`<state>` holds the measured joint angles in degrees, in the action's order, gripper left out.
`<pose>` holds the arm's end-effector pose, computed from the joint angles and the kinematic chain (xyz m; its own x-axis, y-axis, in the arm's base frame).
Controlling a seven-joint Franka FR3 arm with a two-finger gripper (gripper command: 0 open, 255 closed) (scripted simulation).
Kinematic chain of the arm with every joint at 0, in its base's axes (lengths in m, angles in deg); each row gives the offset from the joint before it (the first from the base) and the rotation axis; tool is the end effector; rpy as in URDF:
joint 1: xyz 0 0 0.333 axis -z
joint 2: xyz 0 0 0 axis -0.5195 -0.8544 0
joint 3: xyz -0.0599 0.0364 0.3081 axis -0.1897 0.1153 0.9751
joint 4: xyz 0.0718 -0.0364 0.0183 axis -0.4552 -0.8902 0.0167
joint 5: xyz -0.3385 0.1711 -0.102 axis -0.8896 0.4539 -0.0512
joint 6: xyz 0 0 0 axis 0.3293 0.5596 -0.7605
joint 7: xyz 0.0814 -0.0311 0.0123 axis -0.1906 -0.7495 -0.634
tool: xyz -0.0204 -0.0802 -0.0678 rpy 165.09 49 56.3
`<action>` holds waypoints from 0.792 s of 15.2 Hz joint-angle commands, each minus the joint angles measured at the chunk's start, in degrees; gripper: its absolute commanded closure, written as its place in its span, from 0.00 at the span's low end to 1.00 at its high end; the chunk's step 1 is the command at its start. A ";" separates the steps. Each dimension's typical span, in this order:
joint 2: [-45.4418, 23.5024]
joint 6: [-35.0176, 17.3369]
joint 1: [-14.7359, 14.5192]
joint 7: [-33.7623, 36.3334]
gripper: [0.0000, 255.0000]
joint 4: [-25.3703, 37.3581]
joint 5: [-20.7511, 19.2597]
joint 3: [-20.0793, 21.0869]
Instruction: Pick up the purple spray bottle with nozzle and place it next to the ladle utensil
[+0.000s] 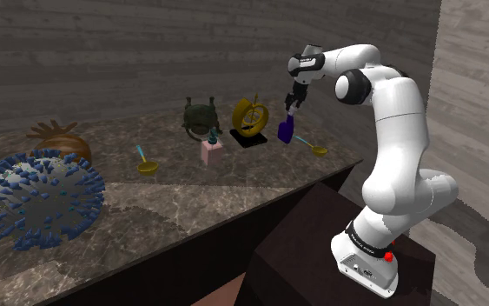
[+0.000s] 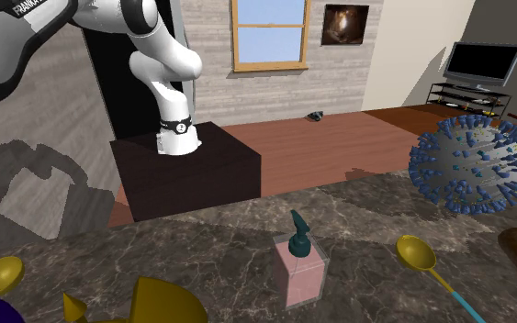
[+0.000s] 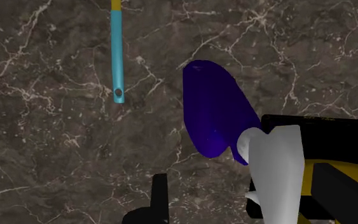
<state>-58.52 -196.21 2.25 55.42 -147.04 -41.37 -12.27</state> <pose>0.5947 -0.4751 0.3221 0.9856 -0.1645 0.0385 -0.1647 -0.9863 0.0028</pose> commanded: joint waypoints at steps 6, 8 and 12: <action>2.30 5.68 0.12 0.26 0.00 3.40 -0.33 -0.23; 2.30 5.68 0.12 0.26 0.00 3.40 -0.33 -0.23; 2.30 5.68 0.12 0.26 0.00 3.40 -0.33 -0.23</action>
<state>-56.21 -190.54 2.37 55.68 -143.65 -41.71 -12.50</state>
